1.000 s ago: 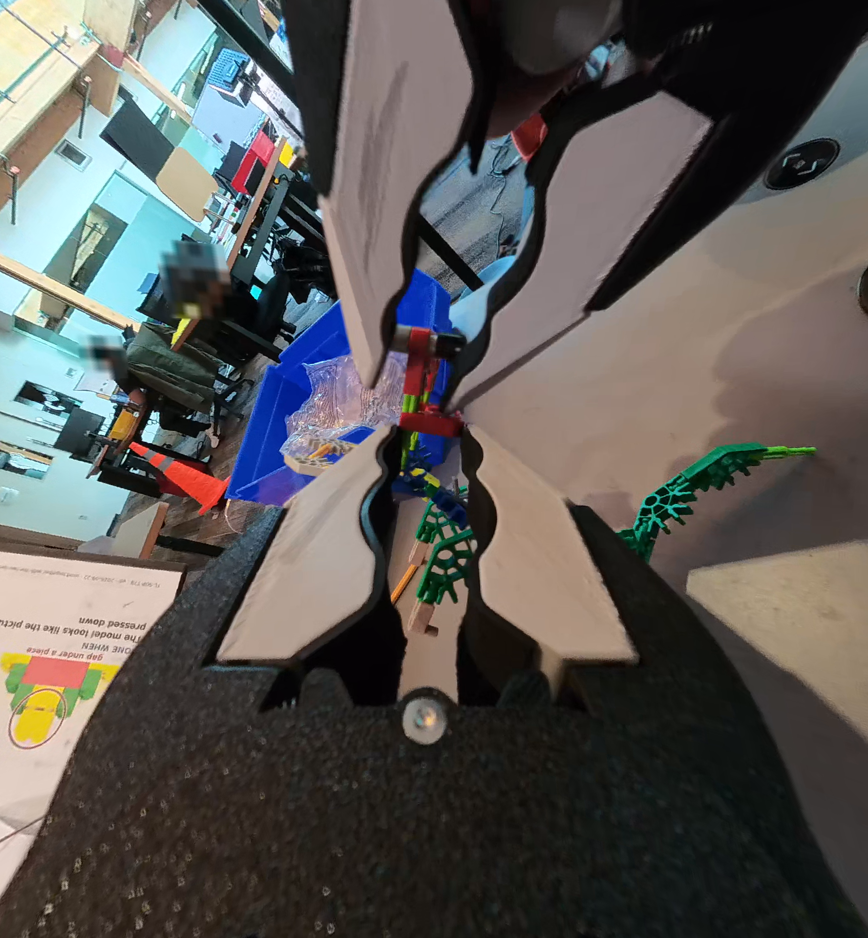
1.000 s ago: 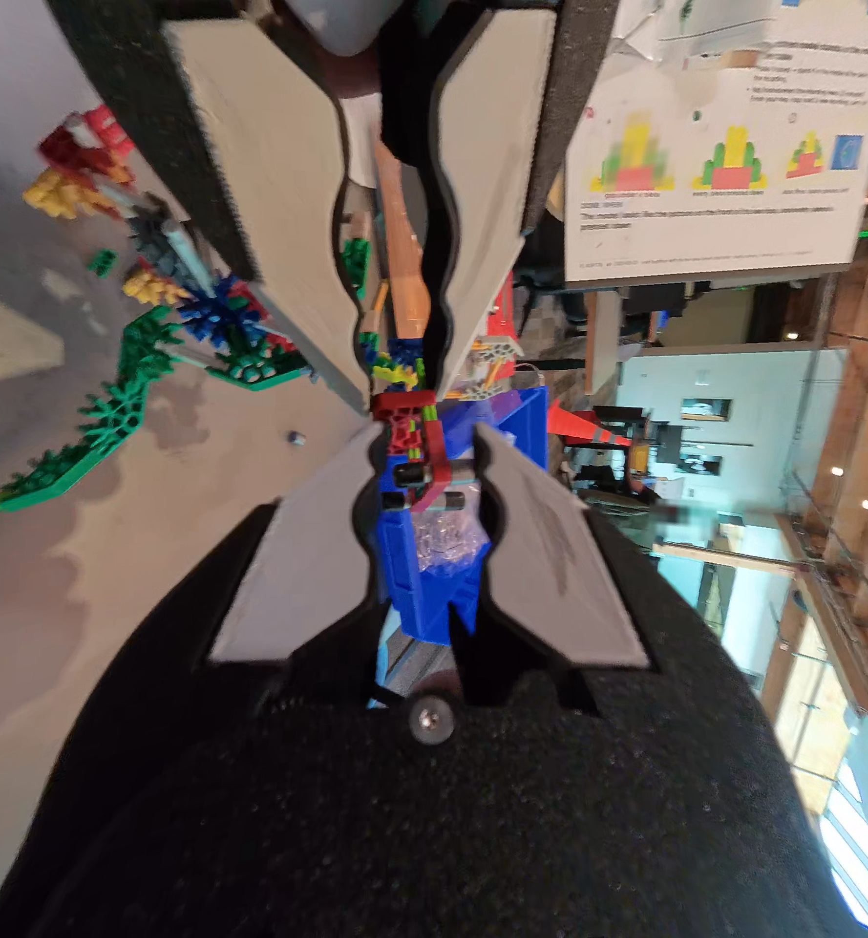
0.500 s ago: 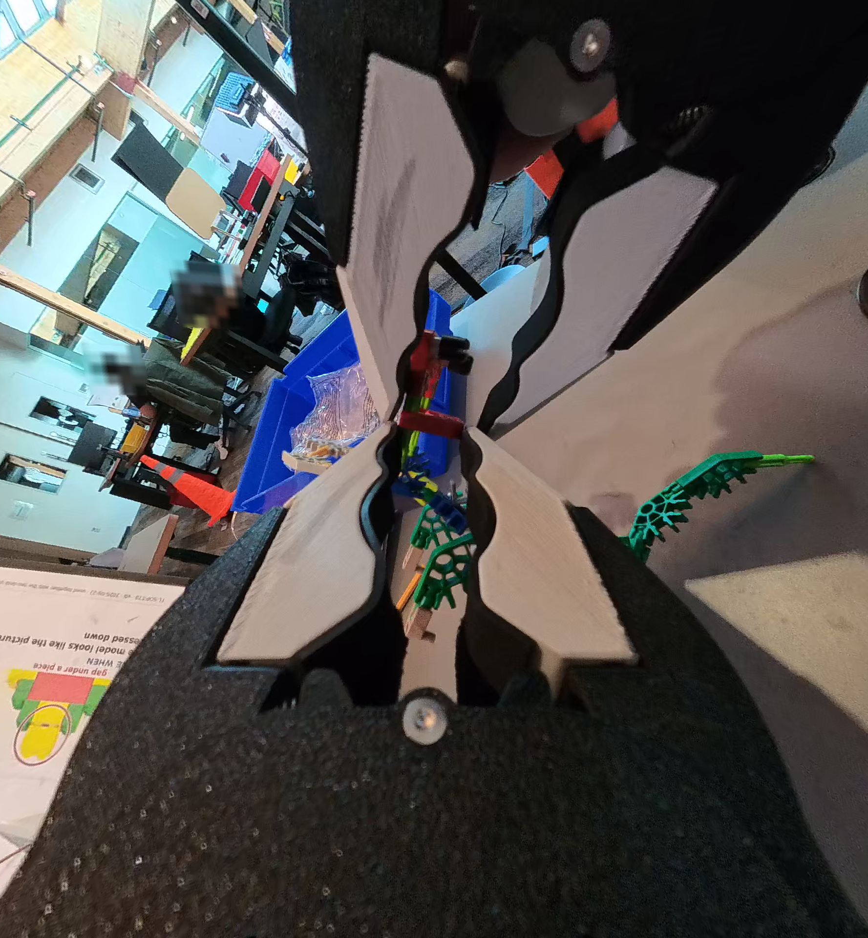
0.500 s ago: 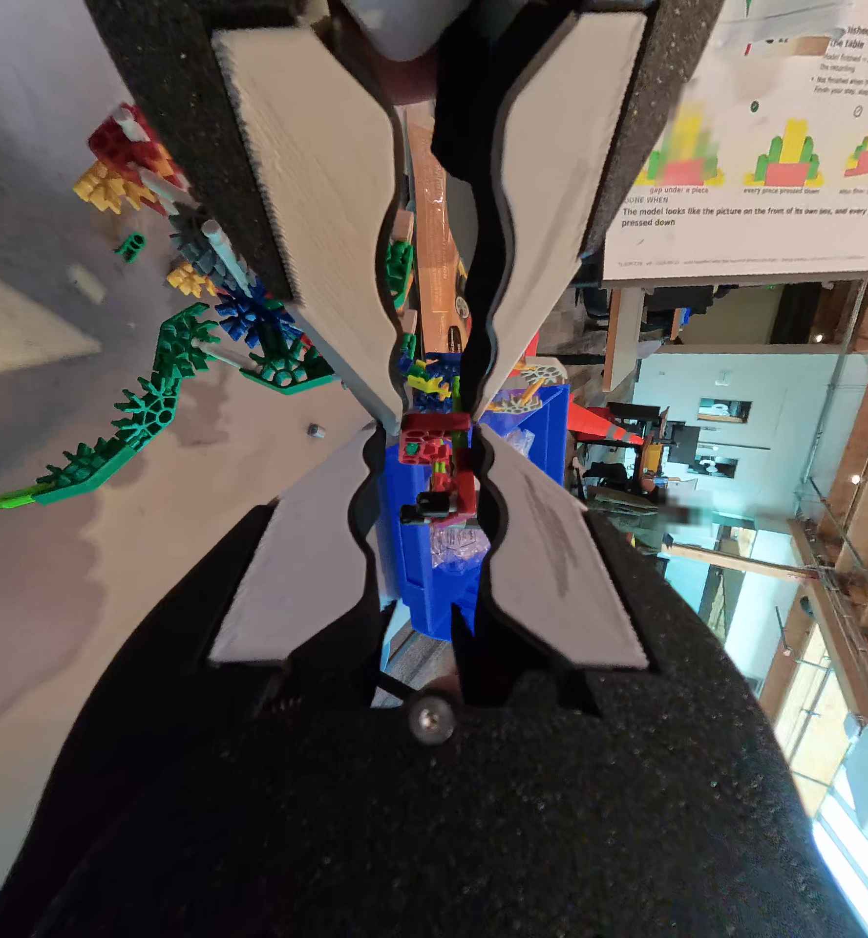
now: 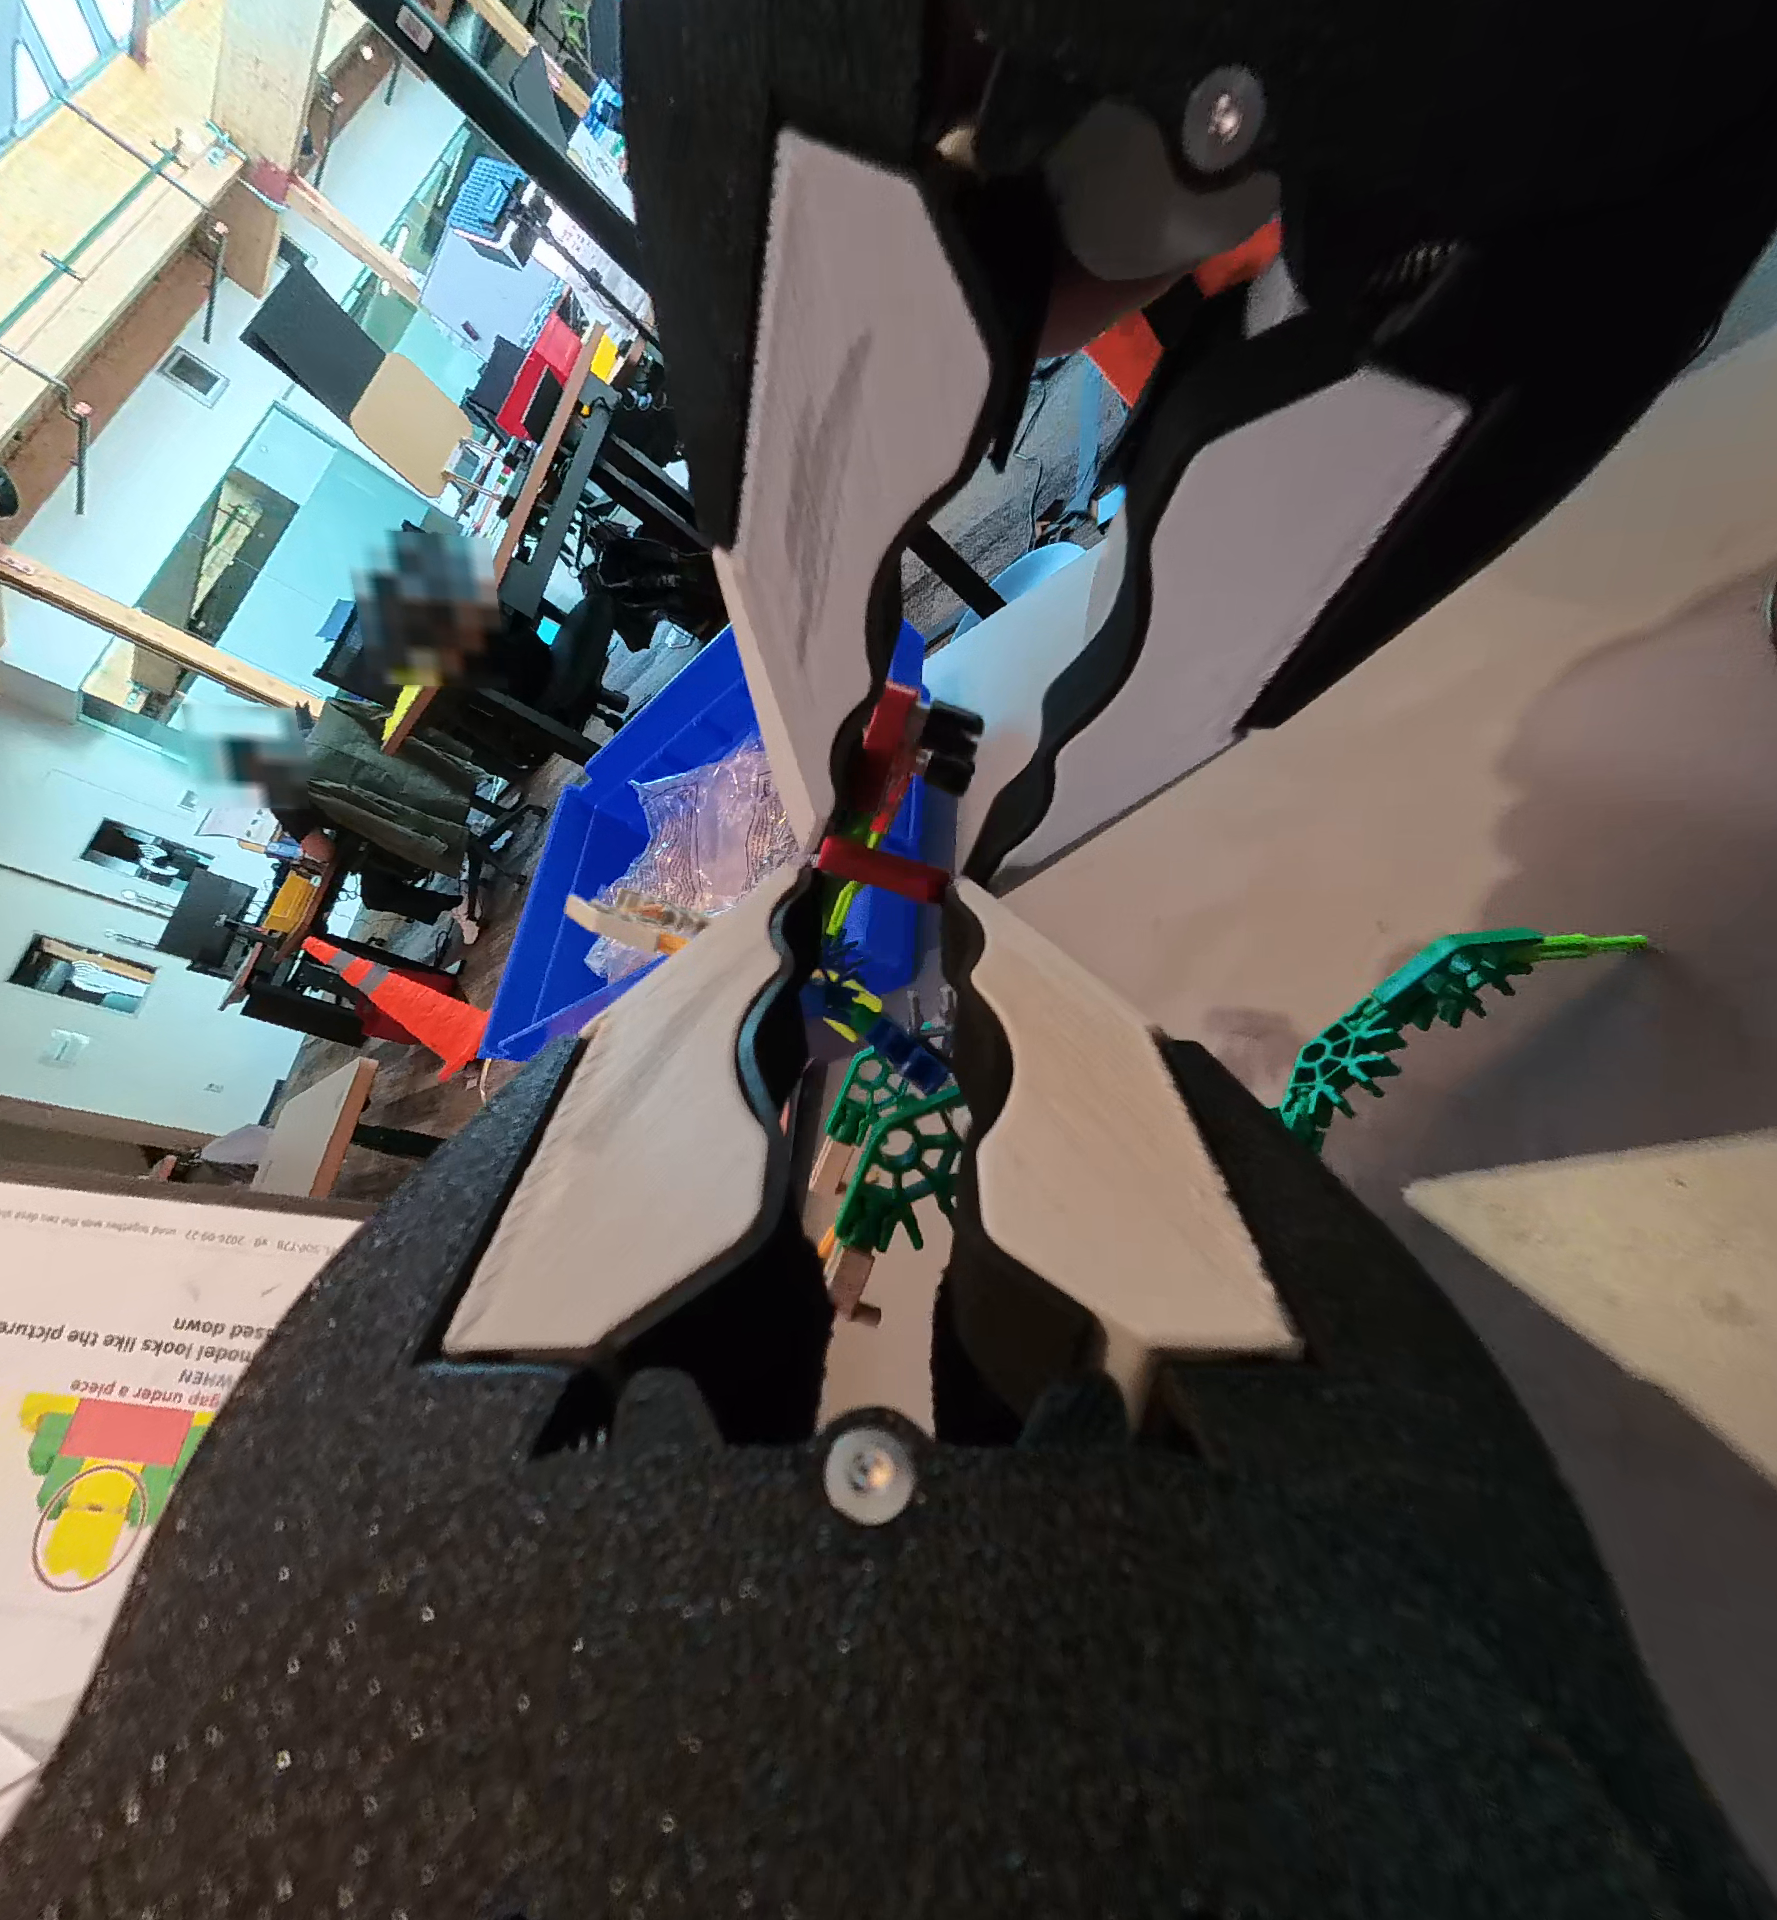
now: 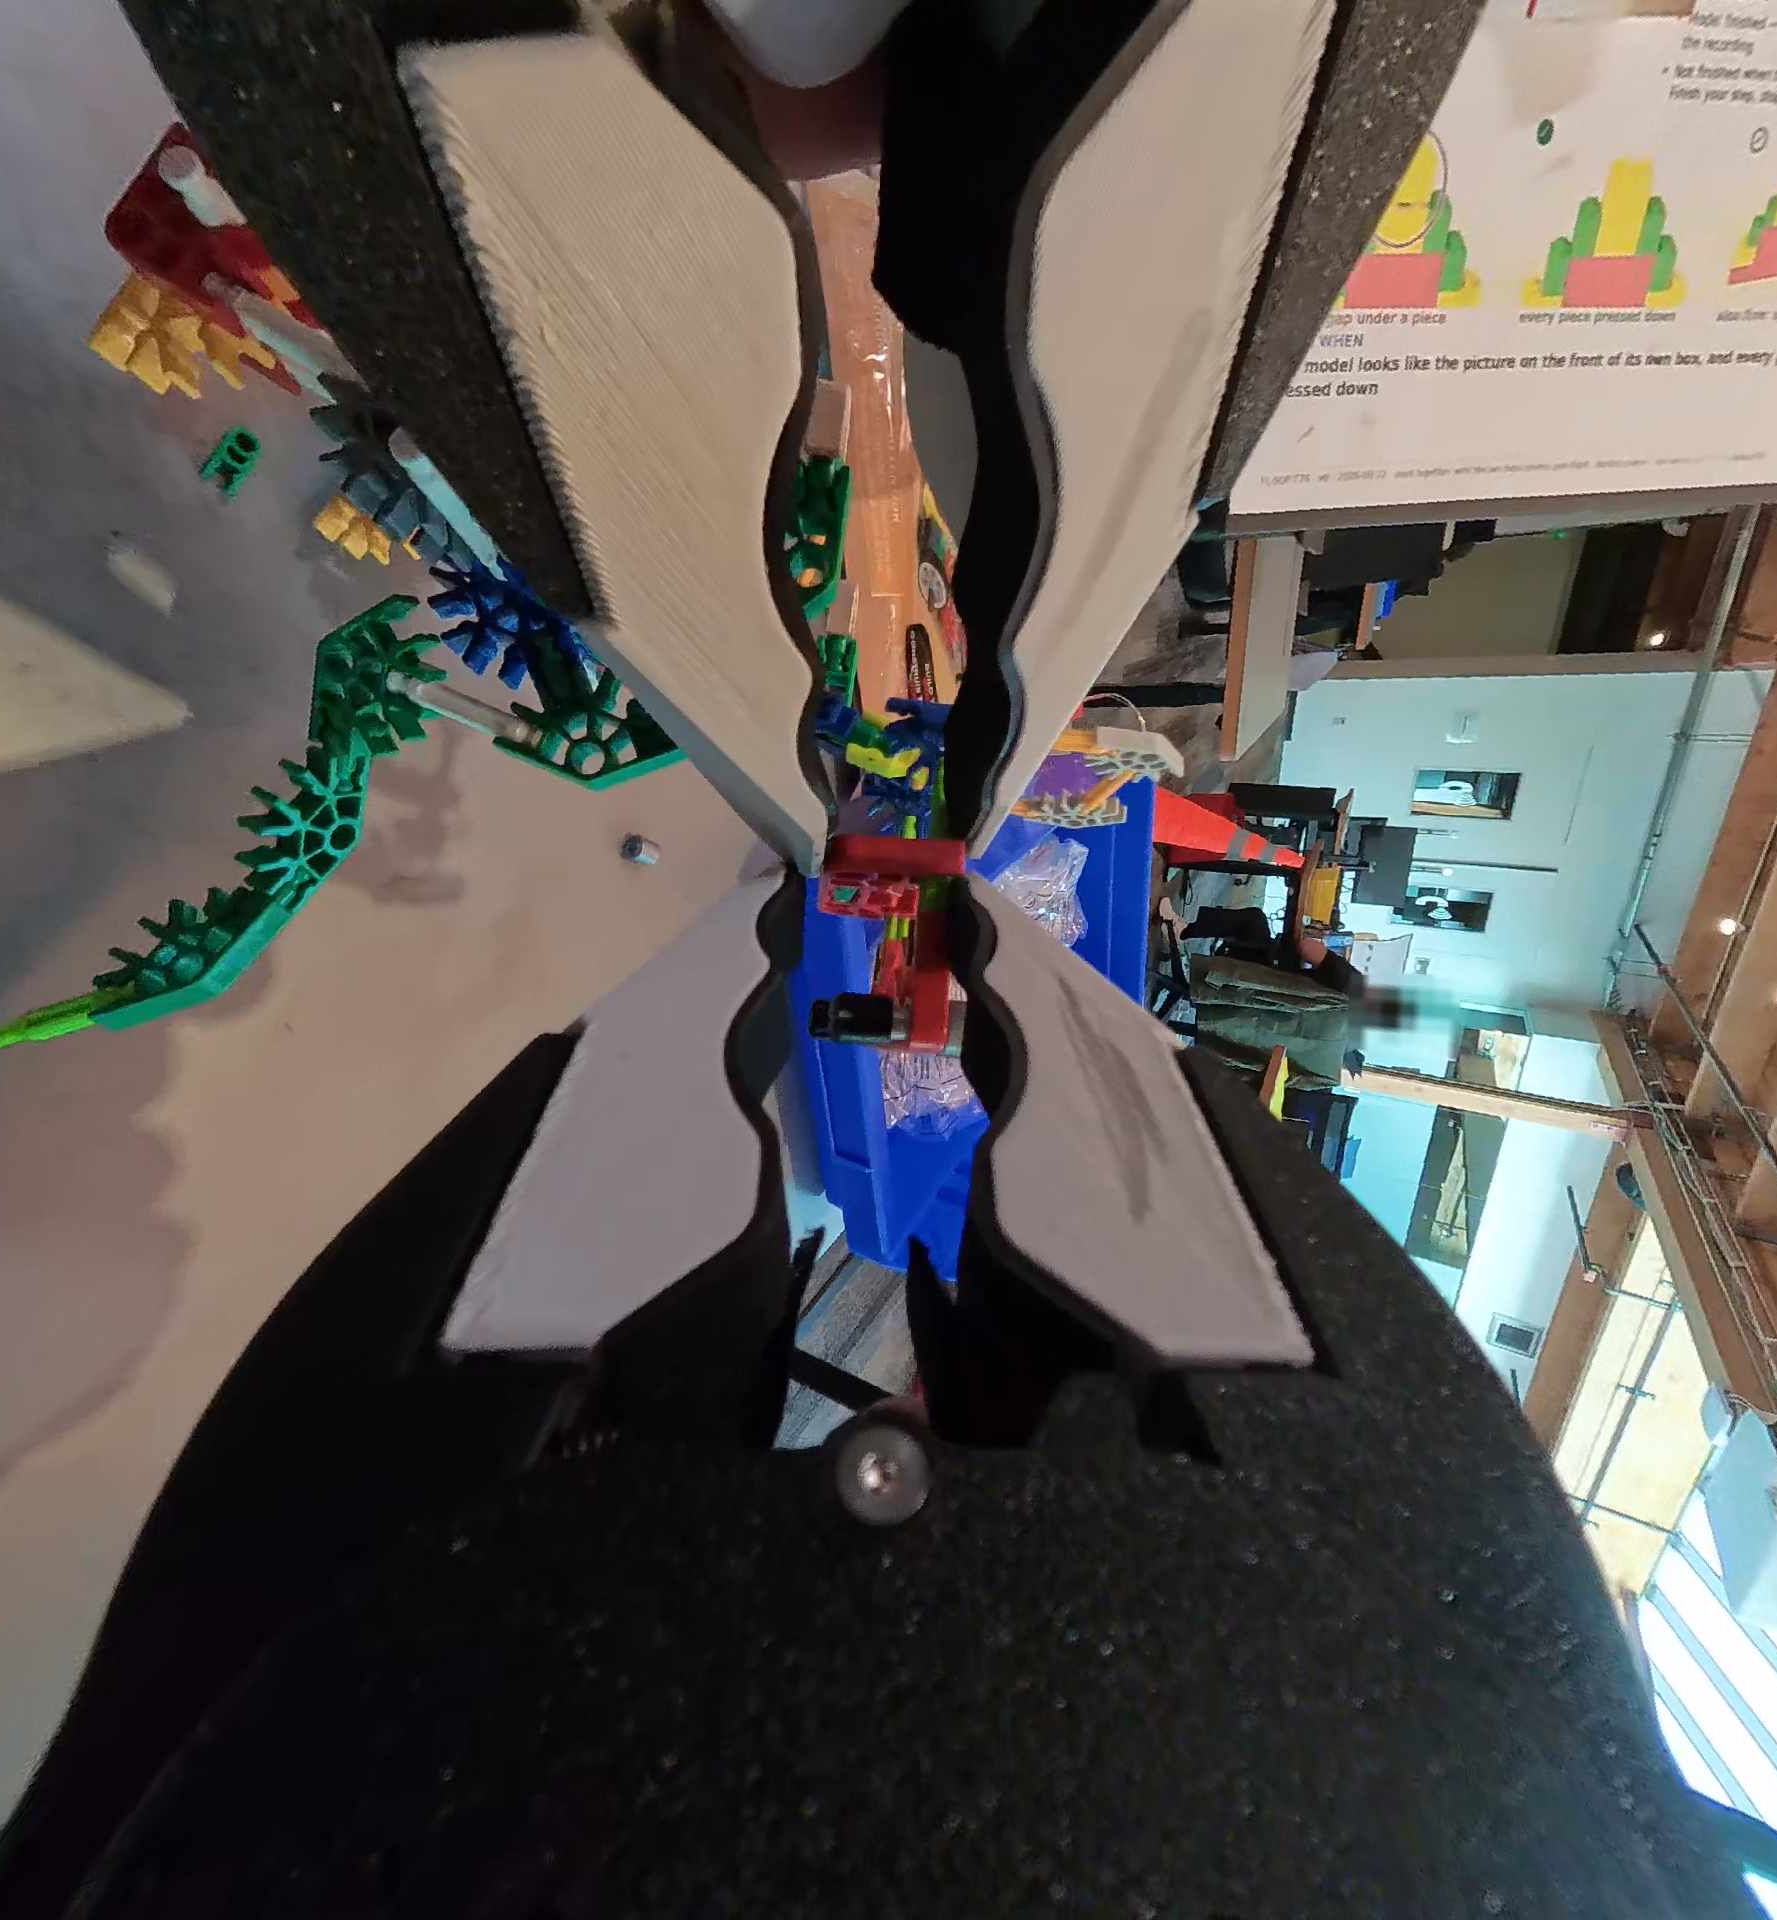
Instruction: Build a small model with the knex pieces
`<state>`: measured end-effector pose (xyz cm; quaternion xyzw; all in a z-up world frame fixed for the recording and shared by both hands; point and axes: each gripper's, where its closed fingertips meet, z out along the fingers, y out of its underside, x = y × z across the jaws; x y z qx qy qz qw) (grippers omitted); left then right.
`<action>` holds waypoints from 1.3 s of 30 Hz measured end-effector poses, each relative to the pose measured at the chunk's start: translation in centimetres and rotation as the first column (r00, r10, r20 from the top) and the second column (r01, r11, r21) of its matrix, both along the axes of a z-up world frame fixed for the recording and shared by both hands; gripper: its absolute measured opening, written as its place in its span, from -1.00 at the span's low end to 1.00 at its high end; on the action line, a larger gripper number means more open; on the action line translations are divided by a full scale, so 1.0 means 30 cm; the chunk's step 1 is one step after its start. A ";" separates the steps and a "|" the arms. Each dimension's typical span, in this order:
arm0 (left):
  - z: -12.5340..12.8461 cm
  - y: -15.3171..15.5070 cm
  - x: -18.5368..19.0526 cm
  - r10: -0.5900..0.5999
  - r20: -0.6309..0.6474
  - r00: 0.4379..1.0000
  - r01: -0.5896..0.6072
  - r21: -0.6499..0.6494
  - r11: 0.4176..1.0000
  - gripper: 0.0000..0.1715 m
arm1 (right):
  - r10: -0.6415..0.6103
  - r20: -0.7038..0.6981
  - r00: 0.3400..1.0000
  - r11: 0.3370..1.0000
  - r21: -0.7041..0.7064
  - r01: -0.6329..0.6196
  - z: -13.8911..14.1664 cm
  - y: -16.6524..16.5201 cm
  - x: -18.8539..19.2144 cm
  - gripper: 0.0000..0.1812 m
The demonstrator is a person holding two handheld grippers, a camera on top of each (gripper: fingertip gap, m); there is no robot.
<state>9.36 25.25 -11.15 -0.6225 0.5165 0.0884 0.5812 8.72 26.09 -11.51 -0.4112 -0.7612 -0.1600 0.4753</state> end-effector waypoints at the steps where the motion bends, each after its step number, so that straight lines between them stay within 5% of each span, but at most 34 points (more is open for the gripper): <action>1: -0.001 0.002 0.000 0.003 -0.002 1.000 -0.003 -0.001 1.000 -0.80 | -0.001 -0.006 1.000 1.000 0.001 0.001 -0.001 0.003 0.000 -0.74; 12: -0.011 0.014 -0.017 0.028 0.020 0.999 -0.028 0.001 1.000 -0.81 | -0.011 -0.017 1.000 1.000 -0.012 0.011 -0.004 0.015 -0.011 -0.68; 19: 0.047 0.025 -0.096 0.130 0.196 0.972 -0.144 0.059 0.988 -0.79 | -0.024 -0.265 0.964 0.998 -0.067 0.007 0.169 -0.005 -0.012 -0.50; 24: 0.056 0.028 -0.199 0.203 0.404 0.892 -0.215 -0.017 0.977 -0.79 | -0.081 -0.451 0.889 0.972 -0.235 -0.031 0.221 -0.043 0.018 -0.52; 33: 0.056 -0.045 -0.366 0.295 0.732 0.615 -0.247 -0.176 0.953 -0.79 | -0.238 -0.322 0.916 0.847 -0.531 0.033 -0.041 -0.124 -0.012 -0.48; 39: 0.033 -0.087 -0.392 0.309 0.822 0.479 -0.179 -0.254 0.951 -0.78 | -0.325 -0.169 0.931 0.783 -0.600 0.164 -0.262 -0.096 -0.016 -0.48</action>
